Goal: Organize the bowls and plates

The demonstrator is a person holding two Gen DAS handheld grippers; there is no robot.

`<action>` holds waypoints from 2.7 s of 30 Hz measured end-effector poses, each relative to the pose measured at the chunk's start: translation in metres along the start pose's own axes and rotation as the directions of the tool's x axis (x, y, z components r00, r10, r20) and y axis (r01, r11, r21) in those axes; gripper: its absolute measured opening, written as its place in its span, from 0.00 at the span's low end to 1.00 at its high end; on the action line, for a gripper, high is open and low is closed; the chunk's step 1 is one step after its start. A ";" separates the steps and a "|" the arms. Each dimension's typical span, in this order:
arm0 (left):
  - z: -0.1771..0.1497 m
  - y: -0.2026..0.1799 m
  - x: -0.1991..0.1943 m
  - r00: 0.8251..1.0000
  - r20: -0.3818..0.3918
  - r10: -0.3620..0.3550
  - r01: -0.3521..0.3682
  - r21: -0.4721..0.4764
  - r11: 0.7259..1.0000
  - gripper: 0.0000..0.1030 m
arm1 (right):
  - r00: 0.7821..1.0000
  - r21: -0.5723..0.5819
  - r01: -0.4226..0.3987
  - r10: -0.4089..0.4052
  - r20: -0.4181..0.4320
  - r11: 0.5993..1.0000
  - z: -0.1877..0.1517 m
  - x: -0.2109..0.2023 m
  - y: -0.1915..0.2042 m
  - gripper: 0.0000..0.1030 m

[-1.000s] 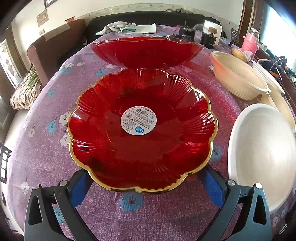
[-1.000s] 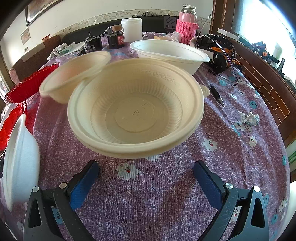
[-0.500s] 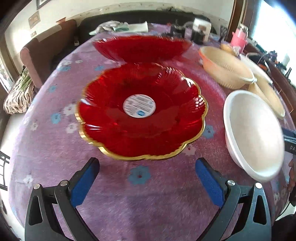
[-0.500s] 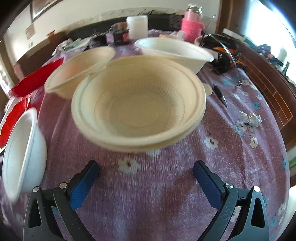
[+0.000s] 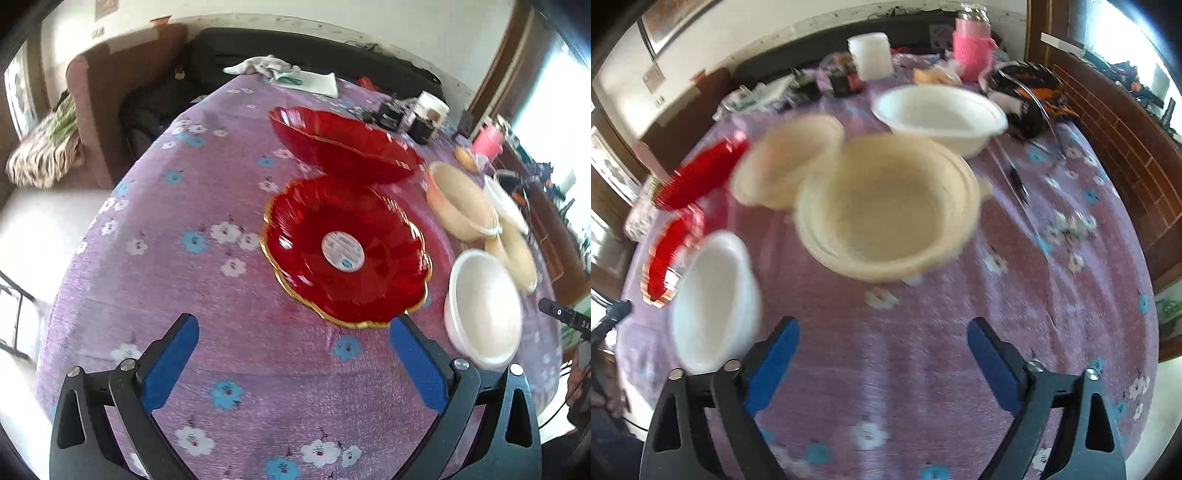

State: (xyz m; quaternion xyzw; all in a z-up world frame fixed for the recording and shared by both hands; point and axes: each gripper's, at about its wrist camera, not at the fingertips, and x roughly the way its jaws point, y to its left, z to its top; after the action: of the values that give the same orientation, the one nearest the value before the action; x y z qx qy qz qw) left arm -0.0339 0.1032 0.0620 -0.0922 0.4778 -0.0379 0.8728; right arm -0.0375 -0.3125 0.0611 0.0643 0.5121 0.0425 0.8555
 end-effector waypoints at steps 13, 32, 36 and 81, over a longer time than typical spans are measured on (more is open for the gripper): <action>0.044 0.038 -0.012 0.997 -0.054 -0.054 0.051 -0.052 0.997 1.00 | 0.980 -0.016 -0.200 0.199 -0.029 0.980 0.053 -0.003 0.079 0.61; 0.174 0.033 0.042 0.990 -0.137 -0.028 0.033 0.035 0.999 0.55 | 0.935 0.062 -0.324 0.329 -0.134 0.944 0.164 0.045 0.178 0.43; 0.186 0.033 0.065 0.982 -0.184 -0.041 0.047 0.027 0.999 0.55 | 0.935 0.125 -0.293 0.311 -0.173 0.948 0.174 0.068 0.178 0.43; 0.174 0.028 0.085 0.978 -0.161 -0.131 0.130 -0.014 0.991 0.15 | 0.966 0.106 -0.215 0.227 -0.123 0.971 0.143 0.077 0.206 0.13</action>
State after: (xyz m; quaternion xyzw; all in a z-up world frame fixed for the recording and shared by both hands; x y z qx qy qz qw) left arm 0.1579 0.1393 0.0782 -0.1213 0.5398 -0.1017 0.8268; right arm 0.1236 -0.1079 0.0929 0.1572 0.5594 0.1183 0.8052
